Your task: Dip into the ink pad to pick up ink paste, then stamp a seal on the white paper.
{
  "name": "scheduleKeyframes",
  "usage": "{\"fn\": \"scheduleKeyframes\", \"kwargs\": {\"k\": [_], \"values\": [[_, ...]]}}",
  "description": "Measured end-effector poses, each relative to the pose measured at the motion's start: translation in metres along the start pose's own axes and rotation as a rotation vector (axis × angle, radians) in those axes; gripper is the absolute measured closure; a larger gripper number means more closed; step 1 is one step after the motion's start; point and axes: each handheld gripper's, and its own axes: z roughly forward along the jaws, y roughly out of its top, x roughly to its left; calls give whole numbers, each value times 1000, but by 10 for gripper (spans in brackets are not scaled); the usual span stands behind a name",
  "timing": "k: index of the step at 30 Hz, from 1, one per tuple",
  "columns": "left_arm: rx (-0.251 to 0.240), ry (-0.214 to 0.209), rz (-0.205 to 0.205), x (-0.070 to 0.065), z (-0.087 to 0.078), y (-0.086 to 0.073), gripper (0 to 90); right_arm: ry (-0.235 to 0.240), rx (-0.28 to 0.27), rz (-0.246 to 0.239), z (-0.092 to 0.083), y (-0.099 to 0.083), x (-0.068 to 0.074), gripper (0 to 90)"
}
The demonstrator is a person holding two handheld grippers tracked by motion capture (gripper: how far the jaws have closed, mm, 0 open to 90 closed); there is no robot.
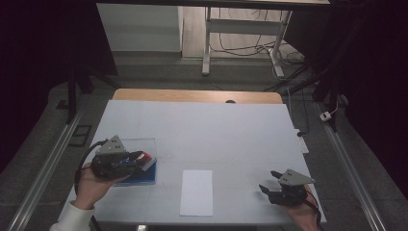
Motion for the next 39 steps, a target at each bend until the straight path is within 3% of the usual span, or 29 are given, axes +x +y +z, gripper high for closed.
{"fn": "scheduleKeyframes", "kwargs": {"k": [6, 28, 39], "values": [[-7, -34, 16, -8, 6, 4, 697, 1, 1, -2, 0, 0, 0, 307], [22, -86, 60, -29, 35, 14, 697, 1, 3, -2, -1, -1, -1, 307], [59, -107, 75, -36, 51, 15, 697, 1, 1, -1, 1, -1, -1, 308]]}}
